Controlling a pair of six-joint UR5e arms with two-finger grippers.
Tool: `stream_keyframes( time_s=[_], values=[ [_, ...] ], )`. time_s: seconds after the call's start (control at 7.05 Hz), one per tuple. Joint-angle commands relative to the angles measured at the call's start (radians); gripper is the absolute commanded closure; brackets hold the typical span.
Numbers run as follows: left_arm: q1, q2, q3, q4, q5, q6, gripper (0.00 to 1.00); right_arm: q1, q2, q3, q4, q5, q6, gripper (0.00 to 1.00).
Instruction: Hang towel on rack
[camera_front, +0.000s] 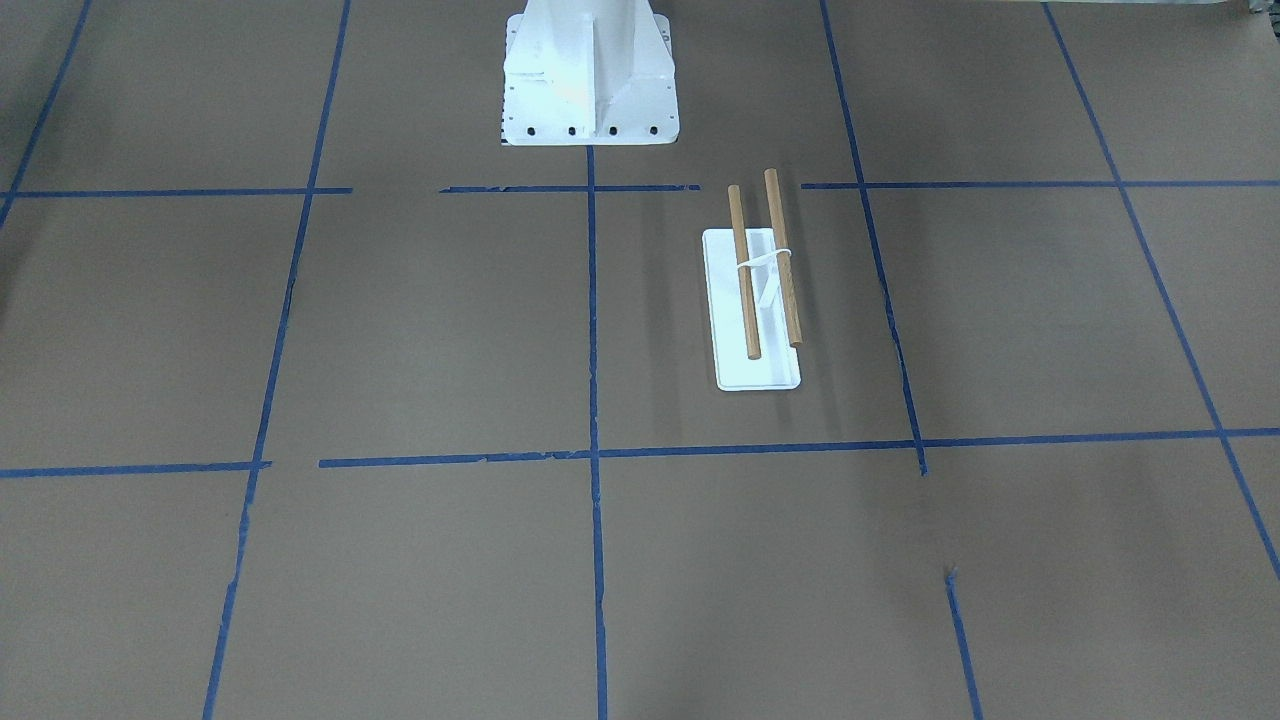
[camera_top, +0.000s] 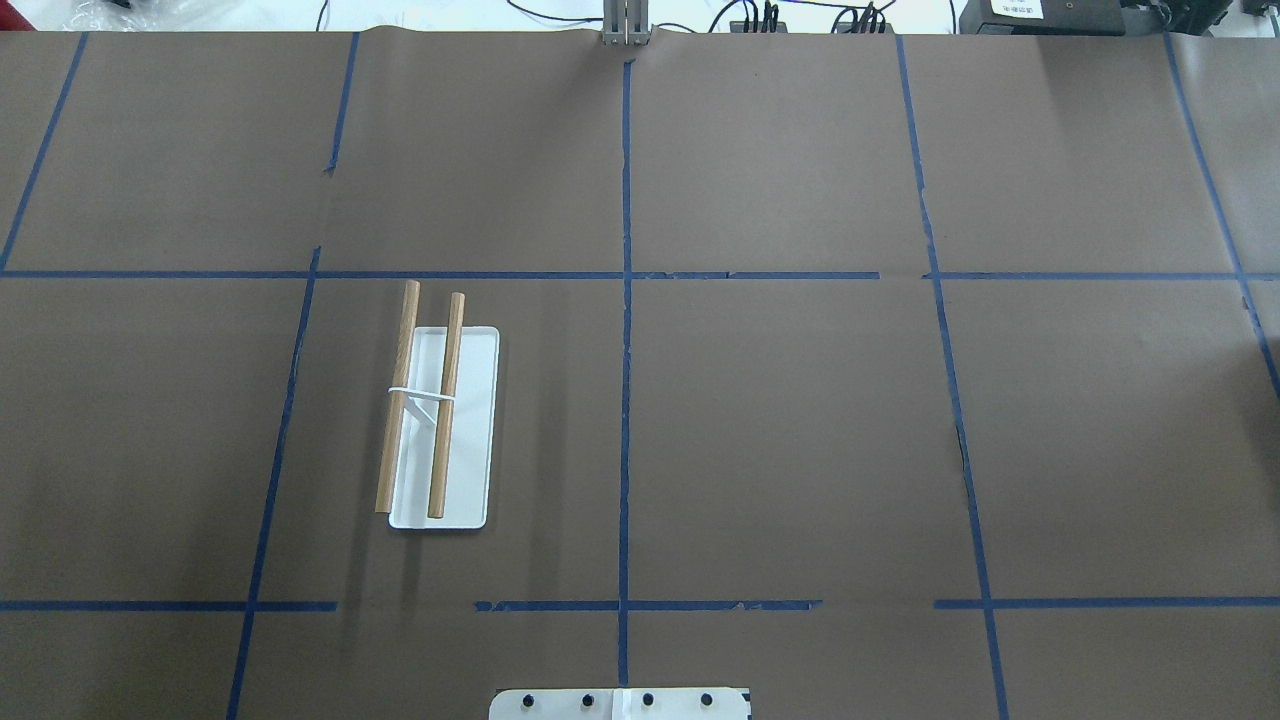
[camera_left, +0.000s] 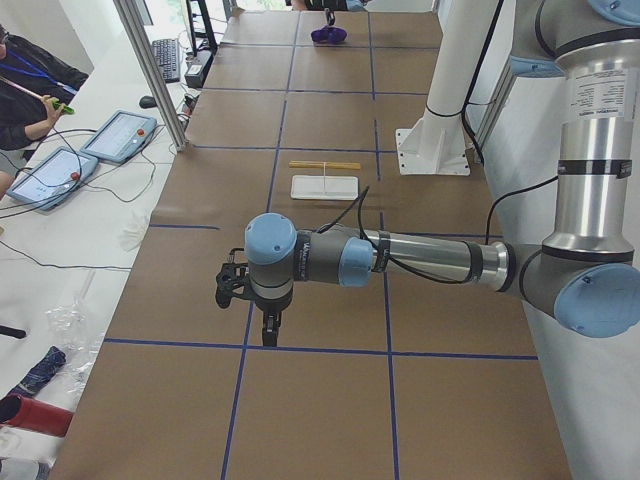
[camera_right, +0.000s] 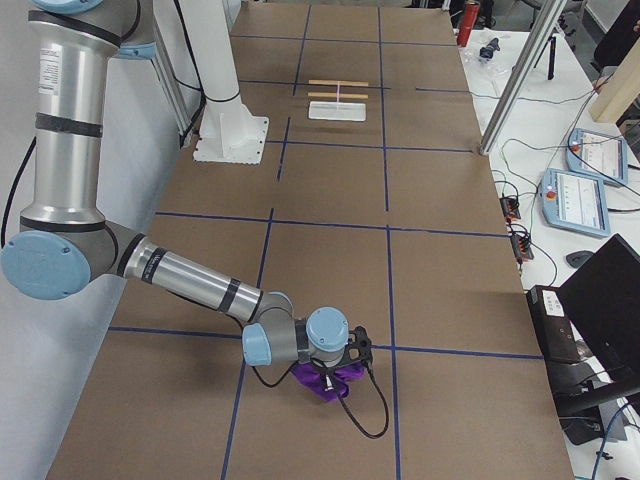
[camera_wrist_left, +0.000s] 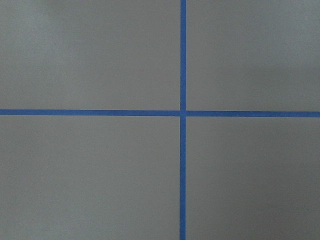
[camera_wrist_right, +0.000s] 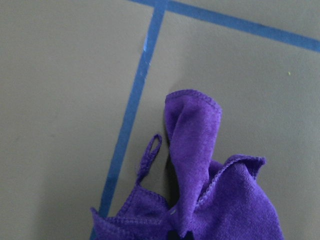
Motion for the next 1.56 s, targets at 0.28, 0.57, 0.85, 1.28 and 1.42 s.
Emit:
stream_keyframes(
  time_s=[0.28, 0.57, 0.85, 1.28, 1.42],
  values=[
    [0.000, -0.007, -0.003, -0.001, -0.001, 0.001, 0.00, 0.101, 0.025, 0.189, -0.045, 0.117, 0.031, 1.00],
    [0.000, -0.011, -0.032, -0.101, 0.001, -0.001, 0.00, 0.106, 0.079, 0.330, -0.068, 0.157, 0.306, 1.00],
    [0.024, -0.014, -0.031, -0.285, 0.002, -0.029, 0.00, 0.100, 0.166, 0.418, -0.067, 0.160, 0.605, 1.00],
    [0.113, -0.115, -0.042, -0.341, 0.001, -0.354, 0.00, 0.042, 0.336, 0.475, -0.062, 0.185, 0.935, 1.00],
    [0.138, -0.146, -0.058, -0.356, 0.001, -0.429, 0.00, -0.009, 0.399, 0.503, -0.061, 0.137, 1.039, 1.00]
  ],
)
